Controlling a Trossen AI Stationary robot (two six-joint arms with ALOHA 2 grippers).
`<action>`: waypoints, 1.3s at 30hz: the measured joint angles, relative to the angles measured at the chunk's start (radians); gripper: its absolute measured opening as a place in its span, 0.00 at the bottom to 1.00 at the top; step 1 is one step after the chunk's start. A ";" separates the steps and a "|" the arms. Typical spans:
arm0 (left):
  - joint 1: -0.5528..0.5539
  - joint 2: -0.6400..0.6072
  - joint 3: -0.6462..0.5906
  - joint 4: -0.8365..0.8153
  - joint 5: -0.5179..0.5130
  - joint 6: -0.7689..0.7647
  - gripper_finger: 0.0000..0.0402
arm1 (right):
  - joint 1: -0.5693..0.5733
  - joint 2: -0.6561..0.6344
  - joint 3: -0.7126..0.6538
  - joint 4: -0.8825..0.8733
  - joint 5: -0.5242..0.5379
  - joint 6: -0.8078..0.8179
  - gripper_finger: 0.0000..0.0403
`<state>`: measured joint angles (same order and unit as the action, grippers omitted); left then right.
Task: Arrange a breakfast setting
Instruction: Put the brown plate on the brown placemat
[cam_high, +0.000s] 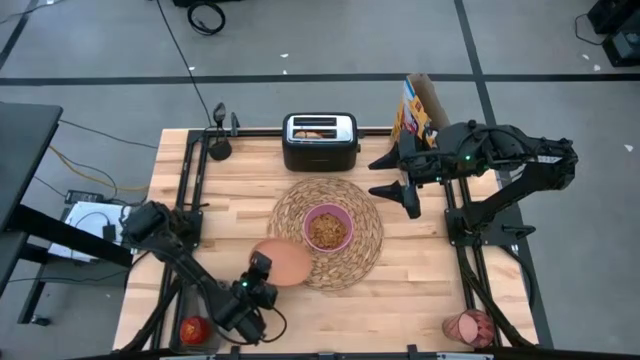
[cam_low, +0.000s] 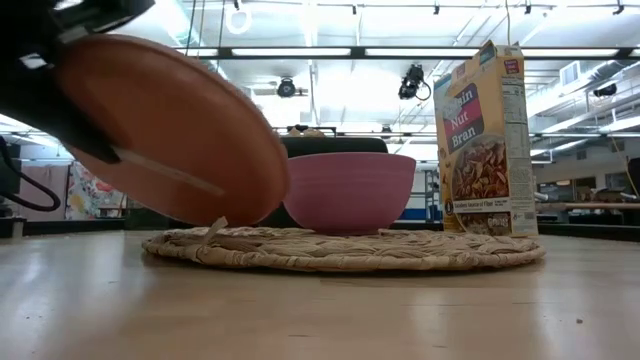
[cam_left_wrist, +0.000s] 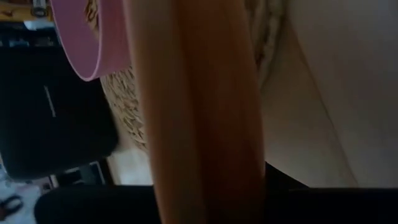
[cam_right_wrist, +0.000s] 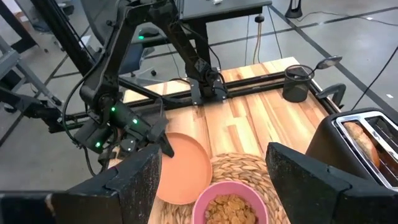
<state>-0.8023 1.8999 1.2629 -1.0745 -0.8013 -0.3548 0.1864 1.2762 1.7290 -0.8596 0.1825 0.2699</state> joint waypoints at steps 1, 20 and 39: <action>0.008 0.000 0.000 0.005 -0.002 -0.004 0.11 | 0.000 0.000 0.000 -0.001 0.000 0.000 0.72; 0.052 0.000 -0.014 0.159 0.116 0.059 0.35 | 0.018 0.000 0.000 -0.017 -0.019 0.079 0.72; 0.068 -0.118 0.000 0.188 0.281 0.051 0.64 | 0.008 0.000 0.000 -0.037 -0.080 0.079 0.73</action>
<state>-0.7346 1.7820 1.2629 -0.8863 -0.5201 -0.3040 0.1948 1.2762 1.7288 -0.8966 0.1028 0.3489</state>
